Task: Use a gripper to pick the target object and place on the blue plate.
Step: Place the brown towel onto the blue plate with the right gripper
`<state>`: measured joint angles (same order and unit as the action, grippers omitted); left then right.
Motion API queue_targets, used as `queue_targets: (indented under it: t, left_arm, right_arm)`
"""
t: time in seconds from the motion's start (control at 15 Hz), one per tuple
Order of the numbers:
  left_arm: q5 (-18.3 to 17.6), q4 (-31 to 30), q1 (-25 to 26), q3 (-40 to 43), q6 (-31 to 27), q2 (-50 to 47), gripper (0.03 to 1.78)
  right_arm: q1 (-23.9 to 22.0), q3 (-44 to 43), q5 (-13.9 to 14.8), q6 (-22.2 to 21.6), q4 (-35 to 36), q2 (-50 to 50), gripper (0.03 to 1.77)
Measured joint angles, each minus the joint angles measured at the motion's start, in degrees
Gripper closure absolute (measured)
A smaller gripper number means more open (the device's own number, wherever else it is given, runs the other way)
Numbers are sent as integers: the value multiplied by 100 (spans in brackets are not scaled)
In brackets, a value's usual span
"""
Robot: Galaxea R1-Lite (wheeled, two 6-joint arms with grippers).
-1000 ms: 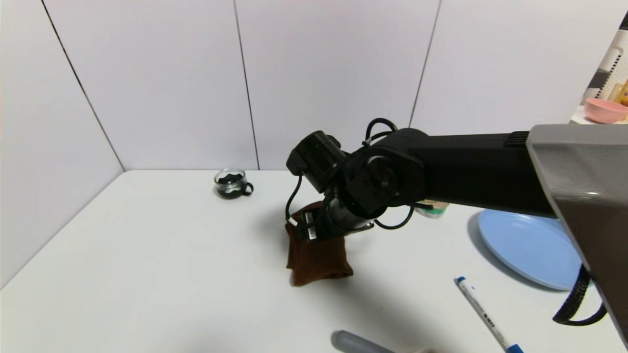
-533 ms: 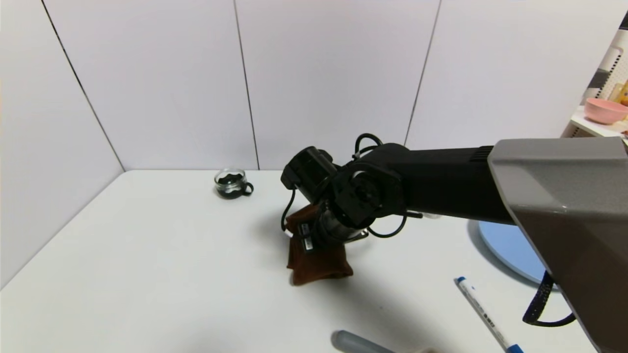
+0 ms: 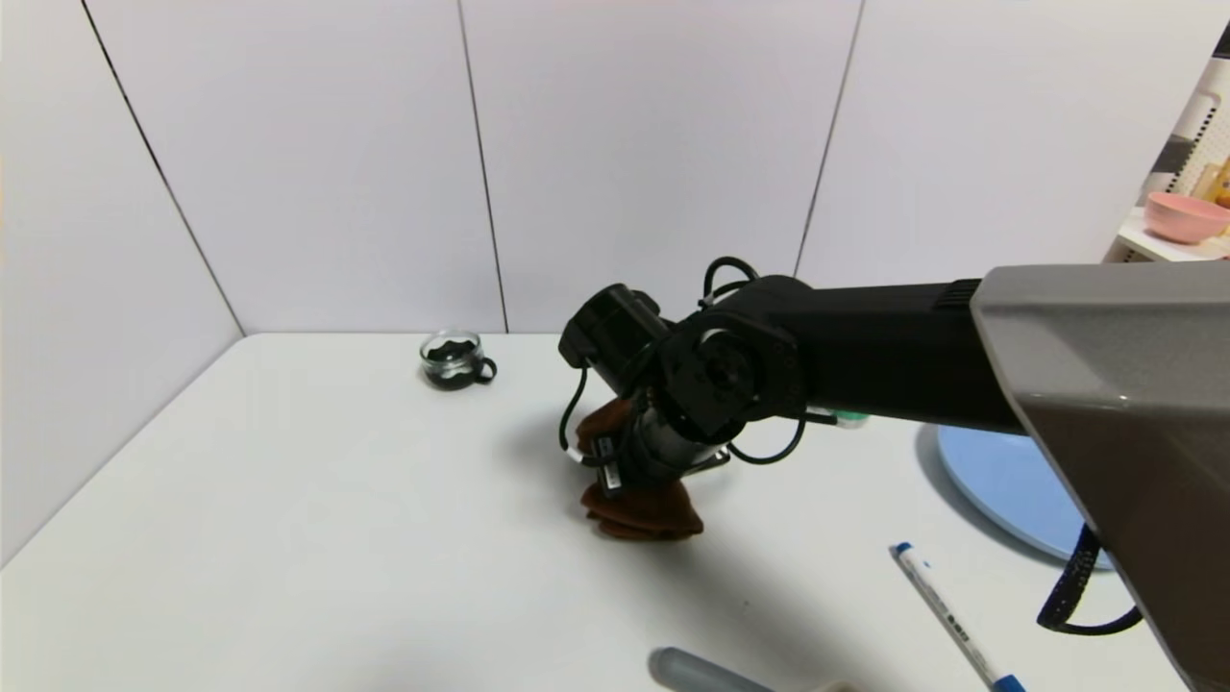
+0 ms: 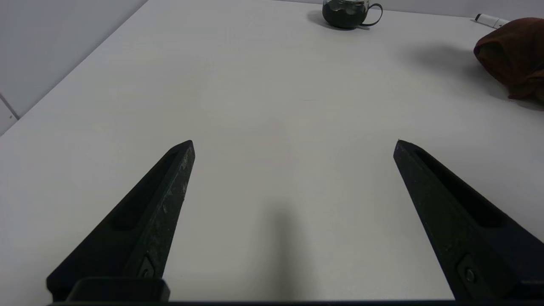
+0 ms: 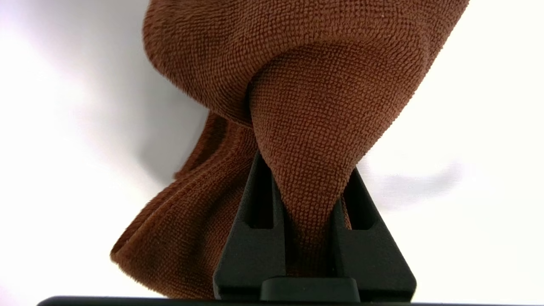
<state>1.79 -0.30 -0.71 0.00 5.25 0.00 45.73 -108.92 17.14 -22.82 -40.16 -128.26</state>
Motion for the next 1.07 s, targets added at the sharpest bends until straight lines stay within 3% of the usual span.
queue_targets:
  t: [0.13,0.33,0.53,0.8,1.07]
  left_arm:
    - [2,0,0,0,0,0,12]
    - [2,0,2,0,-5,0,12]
    - [2,0,0,0,-2,0,12]
    - [0,0,0,0,-5,0,12]
    - [2,-2,0,0,-2,0,12]
  right_arm:
    - [-150,32,-20,78,-16,216,151]
    - [-596,40,-78,533,-24,668,151]
    - [-1375,27,-96,891,-24,1204,151]
    - [-2636,156,-99,926,-27,1790,151]
    - [-3760,969,-105,944,-16,2258,151]
